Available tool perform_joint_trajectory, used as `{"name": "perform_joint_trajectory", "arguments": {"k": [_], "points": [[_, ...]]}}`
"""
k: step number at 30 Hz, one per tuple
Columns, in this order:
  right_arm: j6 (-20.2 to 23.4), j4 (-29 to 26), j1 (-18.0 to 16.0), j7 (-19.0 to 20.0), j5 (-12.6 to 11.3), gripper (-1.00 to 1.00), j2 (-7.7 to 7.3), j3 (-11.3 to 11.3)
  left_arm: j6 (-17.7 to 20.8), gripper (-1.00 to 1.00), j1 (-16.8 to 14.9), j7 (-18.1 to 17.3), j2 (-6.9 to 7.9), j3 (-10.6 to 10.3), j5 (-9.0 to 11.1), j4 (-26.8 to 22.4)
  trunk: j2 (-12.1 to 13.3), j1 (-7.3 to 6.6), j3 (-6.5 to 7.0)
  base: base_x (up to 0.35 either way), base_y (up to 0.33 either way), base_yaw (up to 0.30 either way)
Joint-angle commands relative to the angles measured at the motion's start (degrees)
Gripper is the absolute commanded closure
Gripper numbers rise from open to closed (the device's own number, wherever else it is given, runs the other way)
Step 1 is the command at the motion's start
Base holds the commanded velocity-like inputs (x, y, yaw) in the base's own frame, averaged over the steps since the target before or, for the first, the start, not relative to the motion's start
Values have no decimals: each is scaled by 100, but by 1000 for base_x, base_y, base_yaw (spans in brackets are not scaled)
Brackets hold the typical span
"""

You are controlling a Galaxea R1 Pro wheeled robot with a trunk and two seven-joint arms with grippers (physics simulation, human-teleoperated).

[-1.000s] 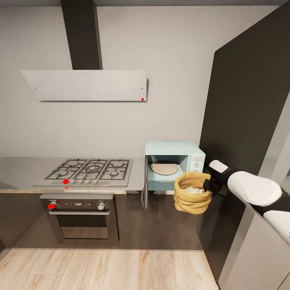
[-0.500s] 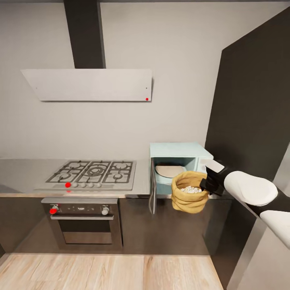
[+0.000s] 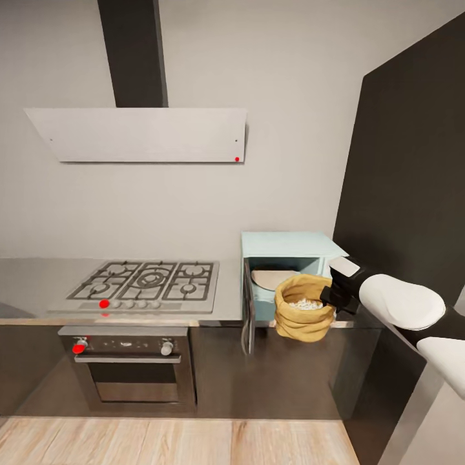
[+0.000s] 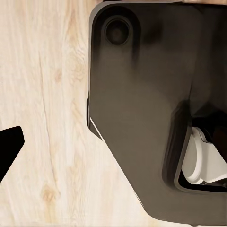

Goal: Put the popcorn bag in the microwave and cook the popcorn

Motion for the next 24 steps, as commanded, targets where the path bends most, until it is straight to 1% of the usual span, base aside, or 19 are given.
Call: {"name": "perform_joint_trajectory", "arguments": {"k": [1, 5, 7, 14, 17, 22, 24], "points": [[9, 11, -5, -21, -5, 100, -3, -5, 6, -100, 3, 13, -2, 34, 1, -8, -3, 5, -1, 305, 0, 0], [9, 11, -5, -20, -5, 100, -3, -5, 6, -100, 3, 13, -6, 34, 1, -8, -3, 5, -1, 302, 0, 0], [7, 11, -5, -20, -5, 100, -3, -5, 6, -100, 3, 13, -3, 34, 1, -8, -3, 5, -1, 170, 0, 0], [9, 11, -5, -21, -5, 100, -3, -5, 6, -100, 3, 13, -3, 34, 1, -8, -3, 5, -1, 18, 8, 0], [9, 11, -5, -21, -5, 100, -4, -5, 6, -100, 3, 13, -2, 34, 1, -8, -3, 5, -1, 30, 223, 0], [9, 11, -5, -21, -5, 100, -4, -5, 6, -100, 3, 13, -3, 34, 1, -8, -3, 5, -1, 15, 37, 0], [9, 11, -5, -18, -5, 100, -3, -5, 6, -100, 3, 13, -5, 34, 1, -8, -3, 5, -1, 173, 111, 0]]}}
